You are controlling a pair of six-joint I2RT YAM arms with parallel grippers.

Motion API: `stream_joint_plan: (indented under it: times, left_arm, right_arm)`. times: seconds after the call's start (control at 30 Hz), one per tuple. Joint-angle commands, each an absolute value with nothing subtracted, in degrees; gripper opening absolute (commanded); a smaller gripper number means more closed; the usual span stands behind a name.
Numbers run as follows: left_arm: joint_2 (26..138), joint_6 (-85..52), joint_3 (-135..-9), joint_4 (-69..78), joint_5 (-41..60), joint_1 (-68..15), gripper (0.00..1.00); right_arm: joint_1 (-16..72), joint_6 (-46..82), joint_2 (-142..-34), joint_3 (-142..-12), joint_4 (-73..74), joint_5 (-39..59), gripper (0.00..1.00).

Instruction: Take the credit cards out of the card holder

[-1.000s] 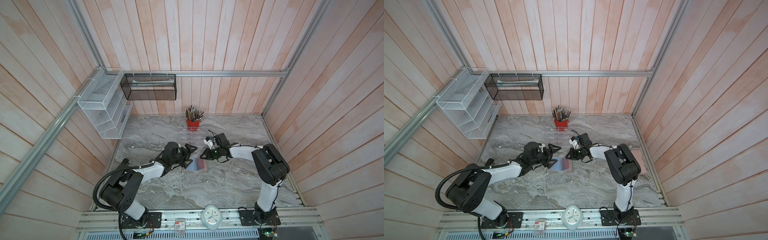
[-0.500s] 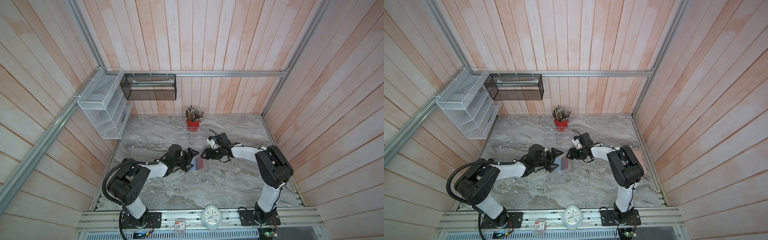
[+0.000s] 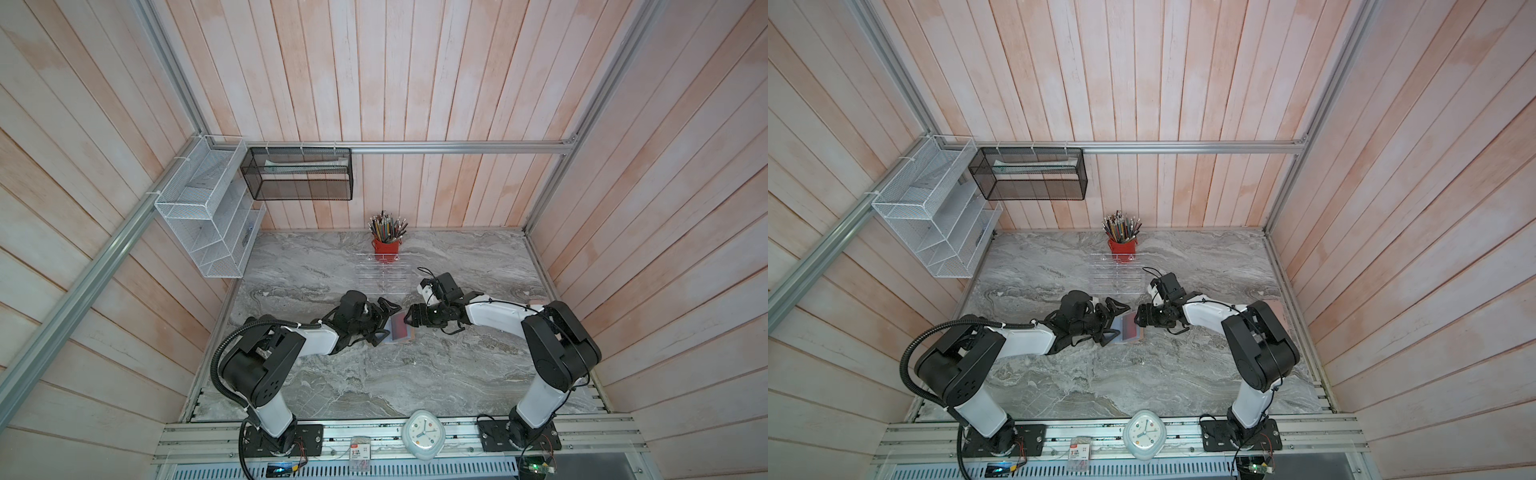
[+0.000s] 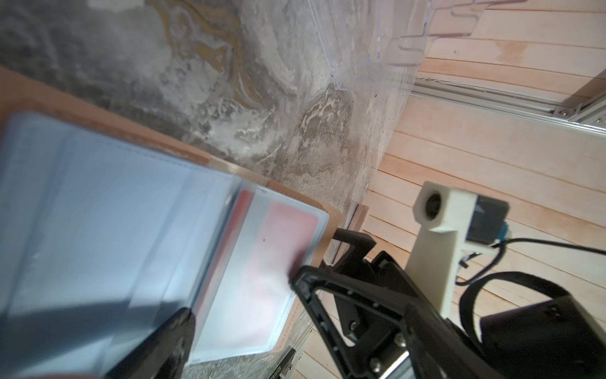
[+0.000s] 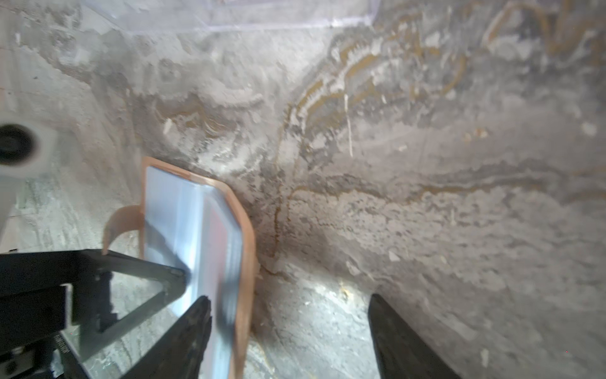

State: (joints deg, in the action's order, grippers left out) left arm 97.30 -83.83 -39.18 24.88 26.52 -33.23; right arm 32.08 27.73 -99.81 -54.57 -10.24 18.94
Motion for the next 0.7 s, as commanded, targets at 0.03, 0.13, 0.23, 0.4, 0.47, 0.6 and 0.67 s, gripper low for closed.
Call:
stream_joint_plan:
  times: [0.03, 0.13, 0.23, 0.4, 0.47, 0.6, 0.67]
  left_arm:
    - [98.3, -84.4, -41.2, 26.3, 25.0, -33.5, 1.00]
    - [99.3, -85.1, -41.6, 27.4, 25.0, -33.9, 1.00]
    - [100.5, -86.0, -41.6, 28.8, 25.0, -34.3, 1.00]
    - [102.0, -87.1, -41.9, 30.4, 24.7, -35.0, 1.00]
    - [102.5, -87.6, -41.8, 31.1, 24.5, -35.1, 1.00]
    - [103.3, -88.3, -42.1, 32.2, 24.2, -35.2, 1.00]
    - [103.5, -88.6, -41.8, 32.5, 24.1, -35.3, 1.00]
  right_arm:
    - [32.3, 30.0, -98.6, -51.6, -10.8, 17.6, 0.83]
    - [32.3, 31.5, -96.7, -49.4, -8.7, 19.7, 0.87]
    - [32.2, 32.3, -94.4, -47.7, -7.6, 20.6, 0.90]
    - [31.6, 33.9, -89.3, -43.5, -2.1, 26.4, 0.98]
    - [31.2, 35.0, -87.2, -41.6, 0.4, 28.8, 0.98]
    - [29.7, 40.4, -82.3, -35.5, 9.2, 33.3, 0.98]
    - [27.8, 44.1, -80.0, -31.4, 15.1, 35.8, 0.98]
